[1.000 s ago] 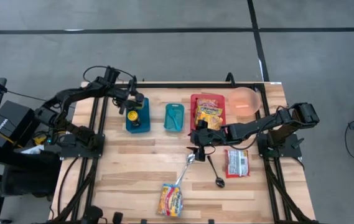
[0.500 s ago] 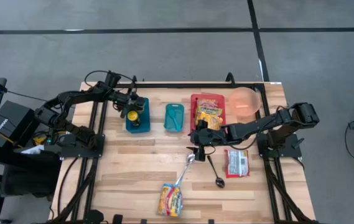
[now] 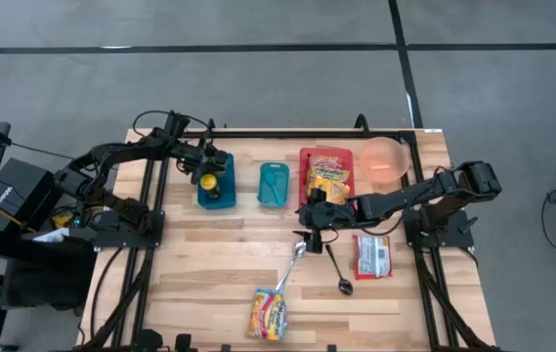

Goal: Pick & Place Food Item
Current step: Put the black spice bottle into the blue bin

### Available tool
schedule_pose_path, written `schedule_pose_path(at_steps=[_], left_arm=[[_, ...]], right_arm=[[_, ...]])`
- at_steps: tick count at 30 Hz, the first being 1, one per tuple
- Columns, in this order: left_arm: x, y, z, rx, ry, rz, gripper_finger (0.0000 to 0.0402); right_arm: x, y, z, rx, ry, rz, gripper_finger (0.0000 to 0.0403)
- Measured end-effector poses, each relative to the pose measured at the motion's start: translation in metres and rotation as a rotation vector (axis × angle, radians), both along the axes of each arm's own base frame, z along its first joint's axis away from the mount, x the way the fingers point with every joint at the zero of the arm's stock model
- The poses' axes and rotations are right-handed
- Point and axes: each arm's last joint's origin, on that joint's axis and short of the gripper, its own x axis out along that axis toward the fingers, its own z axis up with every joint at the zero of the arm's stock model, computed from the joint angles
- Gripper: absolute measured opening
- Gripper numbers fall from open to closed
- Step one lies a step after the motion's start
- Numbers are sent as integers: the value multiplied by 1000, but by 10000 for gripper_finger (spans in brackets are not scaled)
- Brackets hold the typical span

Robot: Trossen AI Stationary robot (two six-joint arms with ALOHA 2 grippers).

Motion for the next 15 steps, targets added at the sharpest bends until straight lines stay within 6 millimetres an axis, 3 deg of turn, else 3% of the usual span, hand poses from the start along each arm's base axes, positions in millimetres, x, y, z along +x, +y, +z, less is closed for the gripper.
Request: schedule_pose_path(at_steps=[8, 15], left_arm=[[4, 7, -13, -8, -25, -19, 184], [8, 12, -12, -8, -68, -20, 184]], right_arm=[[0, 0, 0, 0, 0, 0, 276], [0, 0, 0, 0, 0, 0, 276]])
